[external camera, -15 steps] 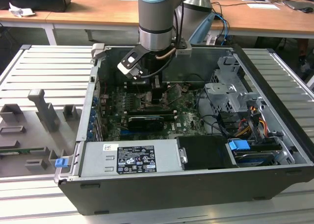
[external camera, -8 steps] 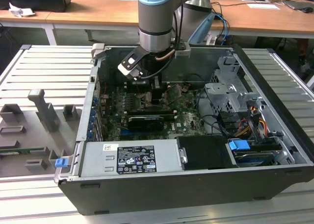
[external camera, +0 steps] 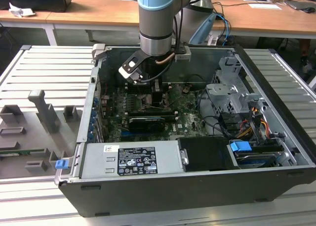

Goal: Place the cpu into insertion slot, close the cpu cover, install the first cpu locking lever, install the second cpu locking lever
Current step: 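Place the cpu into insertion slot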

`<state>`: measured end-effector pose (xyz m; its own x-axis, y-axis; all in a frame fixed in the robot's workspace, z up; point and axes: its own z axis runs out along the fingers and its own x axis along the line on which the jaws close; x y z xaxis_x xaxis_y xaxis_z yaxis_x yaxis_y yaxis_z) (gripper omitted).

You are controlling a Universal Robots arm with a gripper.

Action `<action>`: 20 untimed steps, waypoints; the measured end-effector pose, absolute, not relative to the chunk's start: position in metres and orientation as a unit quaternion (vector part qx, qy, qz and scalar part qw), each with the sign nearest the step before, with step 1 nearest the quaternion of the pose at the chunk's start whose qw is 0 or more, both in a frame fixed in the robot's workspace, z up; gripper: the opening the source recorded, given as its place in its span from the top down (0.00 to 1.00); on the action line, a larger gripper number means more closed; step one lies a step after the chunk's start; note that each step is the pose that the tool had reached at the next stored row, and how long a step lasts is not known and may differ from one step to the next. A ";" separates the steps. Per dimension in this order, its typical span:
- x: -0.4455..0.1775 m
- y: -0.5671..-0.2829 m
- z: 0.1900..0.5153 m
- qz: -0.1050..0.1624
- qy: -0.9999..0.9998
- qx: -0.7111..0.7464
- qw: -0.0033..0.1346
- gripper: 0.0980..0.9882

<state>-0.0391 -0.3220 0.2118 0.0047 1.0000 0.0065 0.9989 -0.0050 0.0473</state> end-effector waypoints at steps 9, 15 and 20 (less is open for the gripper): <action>-0.039 -0.321 0.205 0.019 0.705 0.708 0.014 0.51; -0.039 -0.320 0.201 0.019 0.705 0.708 0.014 0.51; -0.039 -0.320 0.201 0.019 0.705 0.708 0.014 0.51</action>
